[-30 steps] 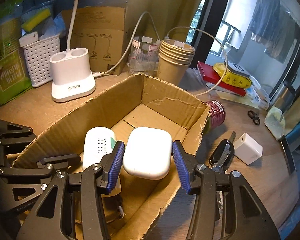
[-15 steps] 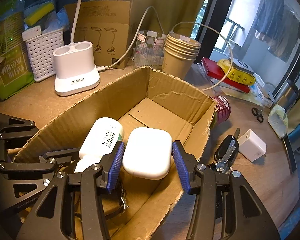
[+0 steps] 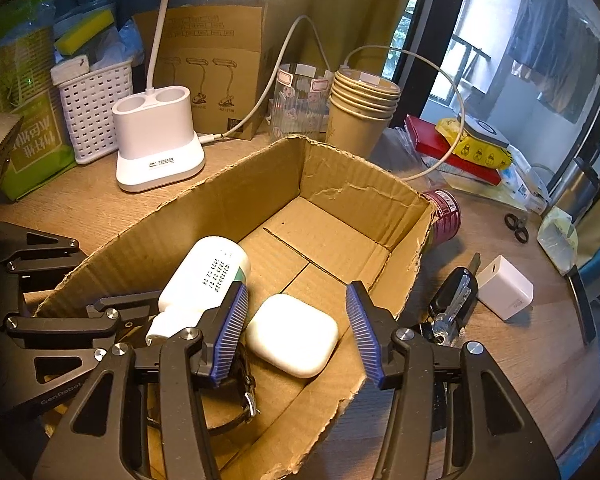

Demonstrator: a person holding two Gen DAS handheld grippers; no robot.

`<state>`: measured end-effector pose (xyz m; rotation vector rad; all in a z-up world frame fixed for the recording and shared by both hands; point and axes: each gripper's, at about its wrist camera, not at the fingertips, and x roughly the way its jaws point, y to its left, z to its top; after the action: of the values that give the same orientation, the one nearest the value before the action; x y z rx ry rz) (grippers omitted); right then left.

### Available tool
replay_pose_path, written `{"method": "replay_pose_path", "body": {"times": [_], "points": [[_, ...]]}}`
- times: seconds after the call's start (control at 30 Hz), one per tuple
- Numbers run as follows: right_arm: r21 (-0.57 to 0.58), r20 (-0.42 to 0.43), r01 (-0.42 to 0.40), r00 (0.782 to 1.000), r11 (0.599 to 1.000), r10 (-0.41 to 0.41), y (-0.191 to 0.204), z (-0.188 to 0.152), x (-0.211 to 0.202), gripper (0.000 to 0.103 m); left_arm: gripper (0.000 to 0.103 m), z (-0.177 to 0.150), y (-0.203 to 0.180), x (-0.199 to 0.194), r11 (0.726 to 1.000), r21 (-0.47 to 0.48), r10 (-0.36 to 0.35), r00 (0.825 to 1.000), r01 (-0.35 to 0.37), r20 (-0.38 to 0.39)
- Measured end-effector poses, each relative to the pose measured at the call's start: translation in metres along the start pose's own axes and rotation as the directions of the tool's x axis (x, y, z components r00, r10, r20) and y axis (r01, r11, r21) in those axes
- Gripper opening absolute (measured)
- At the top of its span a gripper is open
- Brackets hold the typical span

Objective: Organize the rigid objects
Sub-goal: 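Move the right tool back to the black flashlight beside the keys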

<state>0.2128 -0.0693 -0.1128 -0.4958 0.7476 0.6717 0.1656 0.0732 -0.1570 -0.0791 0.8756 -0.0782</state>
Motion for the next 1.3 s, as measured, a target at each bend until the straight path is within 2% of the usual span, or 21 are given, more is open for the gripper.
{"method": "replay_pose_path", "body": {"times": [0.13, 0.27, 0.6, 0.87, 1.3], "points": [[0.014, 0.011, -0.017, 1.0, 1.0, 0.016, -0.001, 0.0, -0.004, 0.054, 0.013, 0.0, 0.0, 0.0, 1.0, 0.0, 0.0, 1.0, 0.0, 0.0], [0.033, 0.029, -0.028, 0.999, 0.999, 0.027, -0.005, 0.001, -0.009, 0.059, 0.013, 0.0, 0.0, 0.0, 1.0, 0.0, 0.0, 1.0, 0.0, 0.0], [0.072, 0.074, -0.038, 0.997, 0.997, 0.033, -0.018, 0.0, -0.024, 0.06, 0.013, 0.0, 0.0, 0.0, 1.0, 0.0, 0.0, 1.0, 0.0, 0.0], [0.123, 0.107, -0.006, 0.994, 0.992, -0.007, -0.038, -0.001, -0.034, 0.06, 0.013, 0.0, 0.0, 0.0, 1.0, -0.001, 0.0, 1.0, 0.0, -0.001], [0.191, 0.096, 0.05, 0.993, 0.98, -0.07, -0.071, -0.015, -0.039, 0.06, 0.013, 0.0, 0.0, 0.0, 1.0, -0.001, 0.0, 1.0, 0.0, 0.0]]}}
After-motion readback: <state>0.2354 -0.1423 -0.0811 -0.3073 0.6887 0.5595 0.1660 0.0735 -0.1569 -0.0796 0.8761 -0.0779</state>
